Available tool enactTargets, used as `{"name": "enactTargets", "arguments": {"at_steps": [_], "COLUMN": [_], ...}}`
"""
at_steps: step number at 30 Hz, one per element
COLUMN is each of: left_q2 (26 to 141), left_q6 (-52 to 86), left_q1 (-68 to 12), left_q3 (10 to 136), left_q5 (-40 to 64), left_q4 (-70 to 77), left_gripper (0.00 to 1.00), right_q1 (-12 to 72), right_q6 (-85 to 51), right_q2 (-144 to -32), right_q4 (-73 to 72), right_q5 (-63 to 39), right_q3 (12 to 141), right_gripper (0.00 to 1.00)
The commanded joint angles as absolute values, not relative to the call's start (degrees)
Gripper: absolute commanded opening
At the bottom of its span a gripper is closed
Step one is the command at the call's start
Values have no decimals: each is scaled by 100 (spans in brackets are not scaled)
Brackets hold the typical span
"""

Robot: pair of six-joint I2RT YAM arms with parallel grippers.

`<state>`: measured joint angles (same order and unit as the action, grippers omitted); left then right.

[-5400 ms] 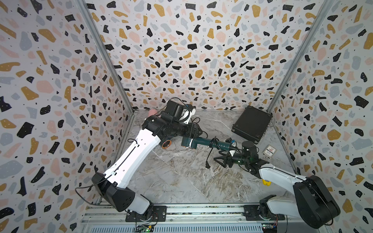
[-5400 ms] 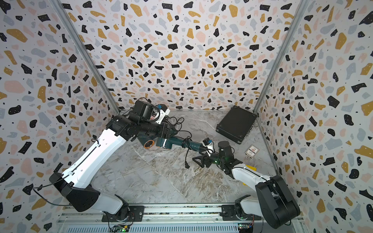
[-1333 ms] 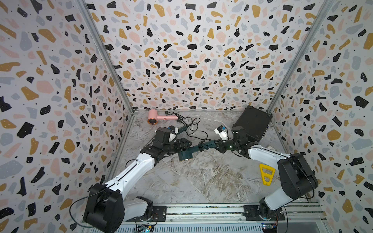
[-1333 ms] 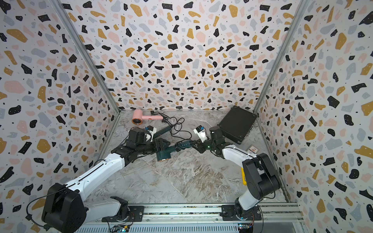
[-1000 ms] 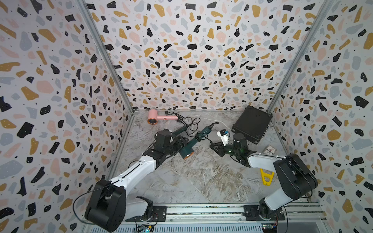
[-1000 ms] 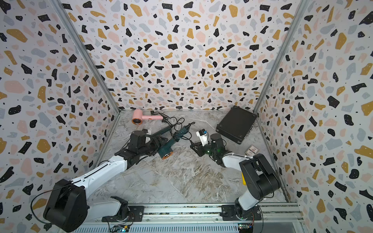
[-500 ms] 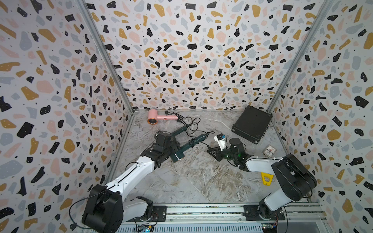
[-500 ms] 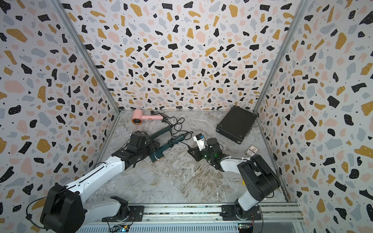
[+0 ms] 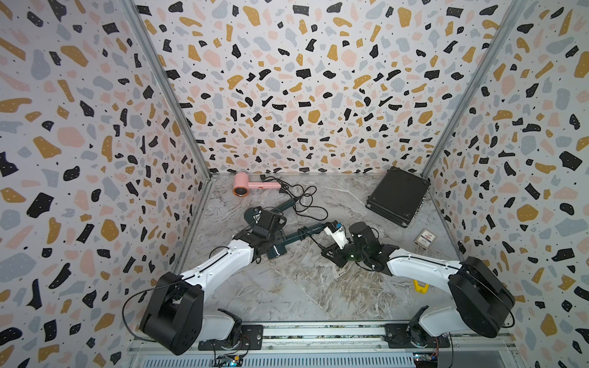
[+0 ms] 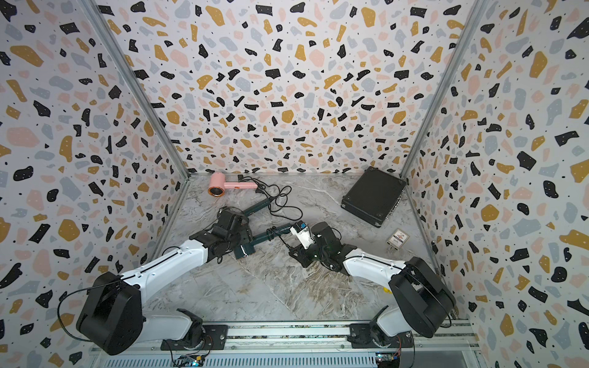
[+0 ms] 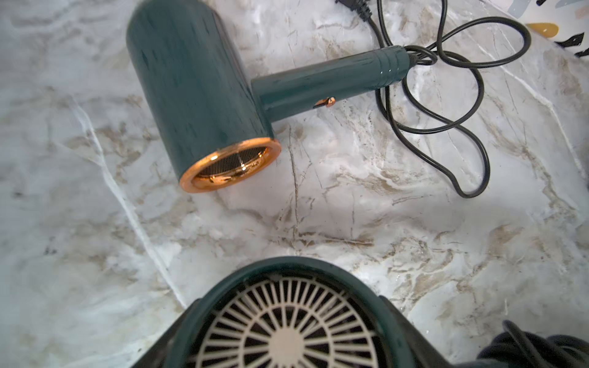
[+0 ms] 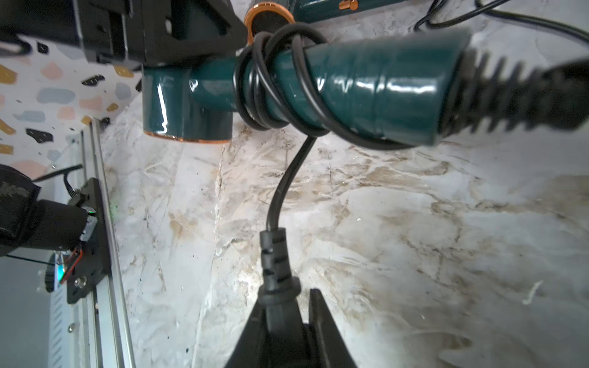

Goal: Wrap the cord around the hair dryer
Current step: Wrap the power cord around the hair dryer.

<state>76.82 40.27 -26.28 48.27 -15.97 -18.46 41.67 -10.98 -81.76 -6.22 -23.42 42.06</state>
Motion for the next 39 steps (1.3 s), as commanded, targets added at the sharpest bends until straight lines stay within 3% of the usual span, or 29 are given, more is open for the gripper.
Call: {"name": "enactTargets", "arguments": {"at_steps": [1, 11, 17, 23, 30, 39], "left_q2": [7761, 8099, 8259, 8358, 8432, 8228], "left_q6": [3085, 863, -234, -524, -783, -443], "left_q1": [-2712, -3327, -3454, -3575, -3656, -3654], "left_q3": [5324, 5836, 5941, 5845, 5841, 5325], "left_q5": [-2641, -2600, -927, 1186, 2418, 3809], "left_q4": [-1952, -3209, -4038, -4210, -4086, -2920], "left_gripper": [0, 0, 0, 0, 0, 0], "right_q1": [4236, 4236, 4215, 3905, 3517, 2867], "right_q6": [-302, 772, 1611, 2038, 2263, 1543], "right_q2": [-7851, -8031, -8121, -8031, -7778, -8272], "right_q4": [917, 2745, 3143, 3262, 3211, 1860], "right_q5": [-2149, -1238, -879, -1436, -1671, -3368], "right_q3": [4764, 5958, 6287, 6455, 6302, 5781], "right_gripper": [0, 0, 0, 0, 0, 0]}}
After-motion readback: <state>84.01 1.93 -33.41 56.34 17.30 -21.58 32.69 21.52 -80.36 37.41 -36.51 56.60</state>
